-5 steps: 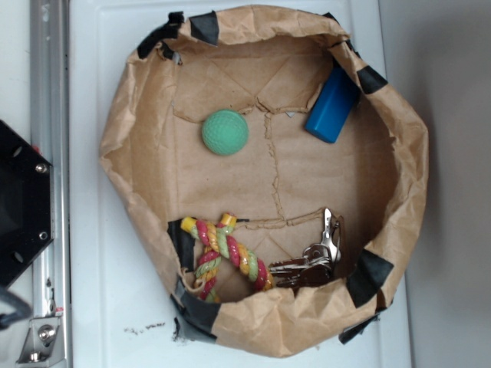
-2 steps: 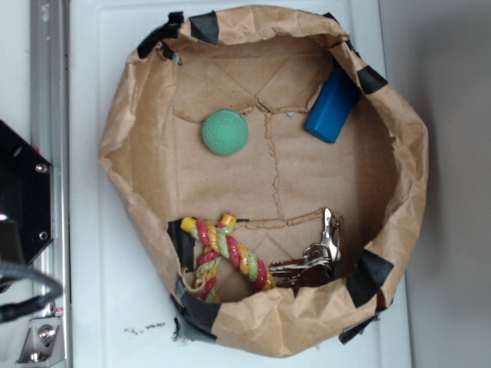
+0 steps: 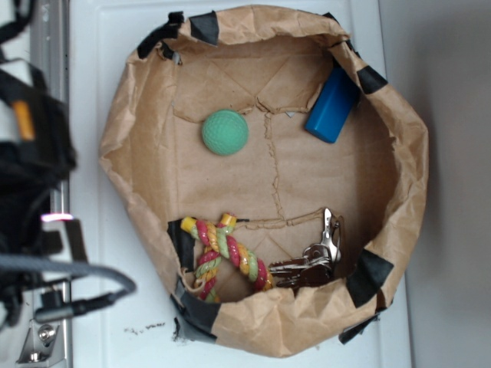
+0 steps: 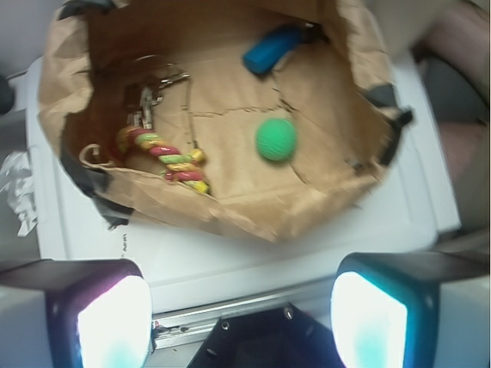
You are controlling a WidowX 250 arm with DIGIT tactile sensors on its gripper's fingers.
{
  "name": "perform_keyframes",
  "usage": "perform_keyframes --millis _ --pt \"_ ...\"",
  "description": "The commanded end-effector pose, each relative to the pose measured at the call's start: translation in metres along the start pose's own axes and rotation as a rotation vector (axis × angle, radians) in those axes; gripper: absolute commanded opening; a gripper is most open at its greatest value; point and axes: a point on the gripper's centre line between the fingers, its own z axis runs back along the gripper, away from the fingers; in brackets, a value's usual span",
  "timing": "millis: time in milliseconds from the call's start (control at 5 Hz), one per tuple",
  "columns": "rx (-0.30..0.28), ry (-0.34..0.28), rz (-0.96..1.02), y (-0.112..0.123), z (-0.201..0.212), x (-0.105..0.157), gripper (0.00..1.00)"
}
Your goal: Grab the silver keys.
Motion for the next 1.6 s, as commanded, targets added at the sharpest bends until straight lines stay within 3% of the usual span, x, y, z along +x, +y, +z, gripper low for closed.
perform_keyframes --millis 0,400,600,1400 --pt "-0.064 -0.032 -0.049 -0.008 0.005 0.020 1.00" --pt "-0.091 -0.026 0.002 -0.023 -0.011 0.056 1.00" --pt "-0.078 -0.026 0.038 -0.031 -0.019 0.090 1.00" --pt "-0.078 -0.026 0.038 -0.031 -0.019 0.090 1.00"
